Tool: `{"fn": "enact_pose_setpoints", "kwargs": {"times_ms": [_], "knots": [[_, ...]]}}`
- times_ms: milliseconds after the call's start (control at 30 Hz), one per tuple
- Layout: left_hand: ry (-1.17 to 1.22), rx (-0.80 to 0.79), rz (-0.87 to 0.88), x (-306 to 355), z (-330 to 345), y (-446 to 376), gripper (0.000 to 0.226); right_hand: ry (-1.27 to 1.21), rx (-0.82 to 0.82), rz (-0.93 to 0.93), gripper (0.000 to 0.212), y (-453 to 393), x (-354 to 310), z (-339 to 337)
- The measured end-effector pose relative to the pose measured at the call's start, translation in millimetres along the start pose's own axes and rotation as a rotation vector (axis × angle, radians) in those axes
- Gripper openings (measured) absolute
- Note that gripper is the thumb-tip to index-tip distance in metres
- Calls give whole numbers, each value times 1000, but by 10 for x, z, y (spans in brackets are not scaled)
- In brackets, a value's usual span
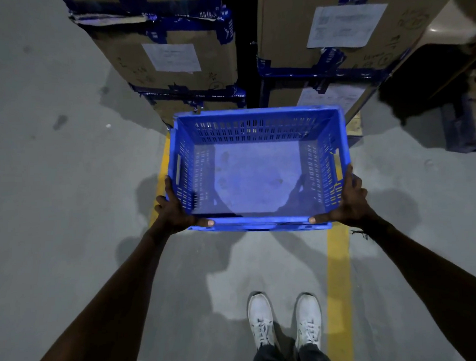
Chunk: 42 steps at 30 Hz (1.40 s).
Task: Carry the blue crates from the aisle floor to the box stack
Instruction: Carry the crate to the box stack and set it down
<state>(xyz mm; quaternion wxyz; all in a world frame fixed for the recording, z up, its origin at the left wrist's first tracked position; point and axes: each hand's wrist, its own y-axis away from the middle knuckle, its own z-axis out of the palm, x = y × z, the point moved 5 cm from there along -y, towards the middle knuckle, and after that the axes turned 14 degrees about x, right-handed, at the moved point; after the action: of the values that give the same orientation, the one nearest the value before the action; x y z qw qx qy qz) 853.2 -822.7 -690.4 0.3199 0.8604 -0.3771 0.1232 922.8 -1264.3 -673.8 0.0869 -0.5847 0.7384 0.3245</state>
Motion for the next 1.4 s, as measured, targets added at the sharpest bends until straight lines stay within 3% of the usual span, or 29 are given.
{"fn": "enact_pose_setpoints", "kwargs": {"times_ms": [500,967,1400], "knots": [[-59,-98,-1,-47,-22,99,187,-21,13,-25,181,179,84,48],[-53,-15,21,-100,27,133,188,82,-30,103,181,158,27,6],[-58,45,92,-66,-14,193,175,166,51,155,190,244,-12,96]]}}
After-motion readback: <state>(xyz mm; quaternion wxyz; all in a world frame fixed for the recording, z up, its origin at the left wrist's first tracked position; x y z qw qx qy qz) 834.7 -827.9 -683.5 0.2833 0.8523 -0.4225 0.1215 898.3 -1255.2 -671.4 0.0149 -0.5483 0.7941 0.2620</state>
